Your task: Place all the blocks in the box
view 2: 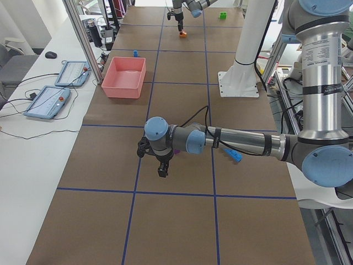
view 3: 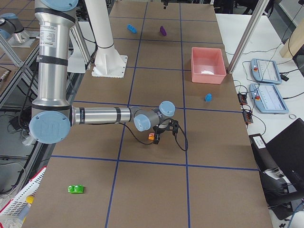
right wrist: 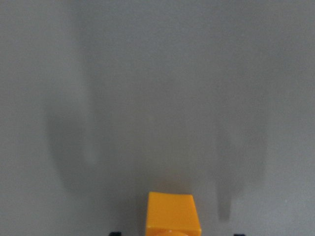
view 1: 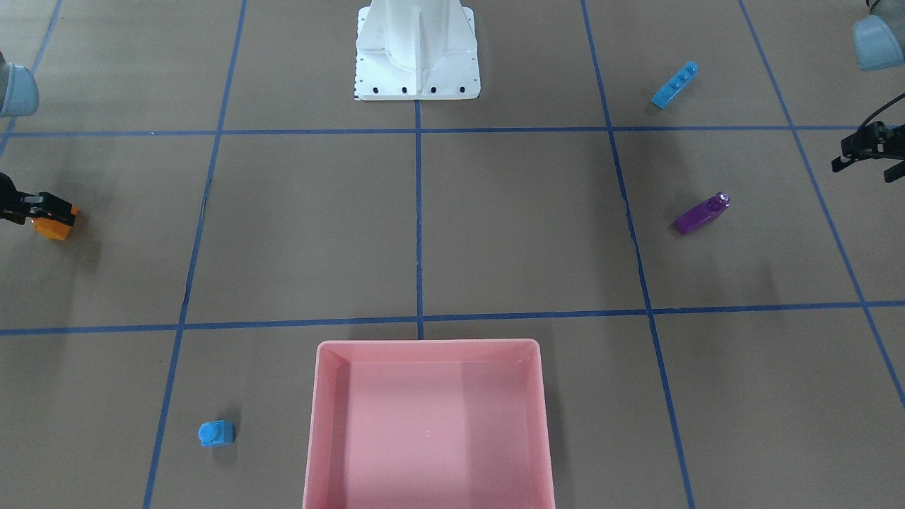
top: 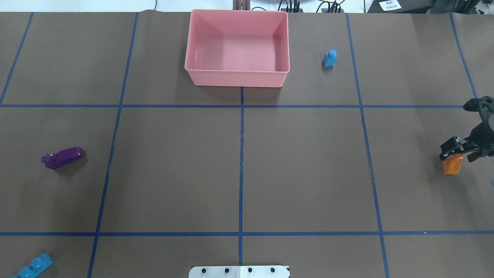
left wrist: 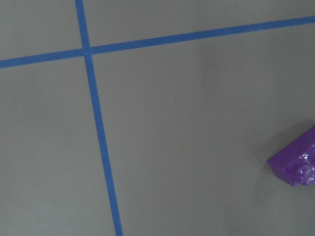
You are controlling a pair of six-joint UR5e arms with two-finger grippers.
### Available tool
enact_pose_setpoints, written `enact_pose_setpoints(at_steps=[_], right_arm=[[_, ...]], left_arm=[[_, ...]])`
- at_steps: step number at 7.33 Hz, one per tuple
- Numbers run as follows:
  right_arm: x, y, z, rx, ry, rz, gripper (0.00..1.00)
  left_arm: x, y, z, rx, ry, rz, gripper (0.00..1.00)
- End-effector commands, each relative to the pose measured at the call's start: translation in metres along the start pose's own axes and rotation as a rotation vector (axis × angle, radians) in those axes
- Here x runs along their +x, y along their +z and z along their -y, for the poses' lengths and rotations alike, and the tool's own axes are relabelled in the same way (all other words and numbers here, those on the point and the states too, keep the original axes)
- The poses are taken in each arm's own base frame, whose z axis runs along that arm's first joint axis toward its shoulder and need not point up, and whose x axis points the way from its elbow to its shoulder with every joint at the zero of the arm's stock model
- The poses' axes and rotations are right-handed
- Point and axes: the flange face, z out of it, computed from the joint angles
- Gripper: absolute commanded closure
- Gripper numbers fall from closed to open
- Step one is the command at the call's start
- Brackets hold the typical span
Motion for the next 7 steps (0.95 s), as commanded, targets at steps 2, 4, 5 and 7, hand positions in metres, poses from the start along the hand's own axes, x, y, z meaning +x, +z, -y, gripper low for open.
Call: enact_pose_setpoints(at_steps=[2, 4, 5, 7], right_arm=[[-0.006, -0.002, 0.003, 0.002, -0.002, 0.008, 1.0], [-0.069, -0.044, 0.021, 0.073, -0.057, 0.07, 1.0], [-0.125, -0.072, 0.051, 0.124, 0.002, 0.12, 1.0], [-0.238, -0.136, 0.101, 0.163, 0.044, 0.166, 1.0]], left_arm=[[0.091, 0.05, 0.022, 0.044, 0.197, 0.017, 0.0], [0.138, 0.071, 0.02, 0.073, 0.418, 0.033, 0.0], [0.153, 0.087, 0.017, 0.049, 0.532, 0.044, 0.01], [0.148, 0.094, 0.016, 0.047, 0.717, 0.124, 0.01]])
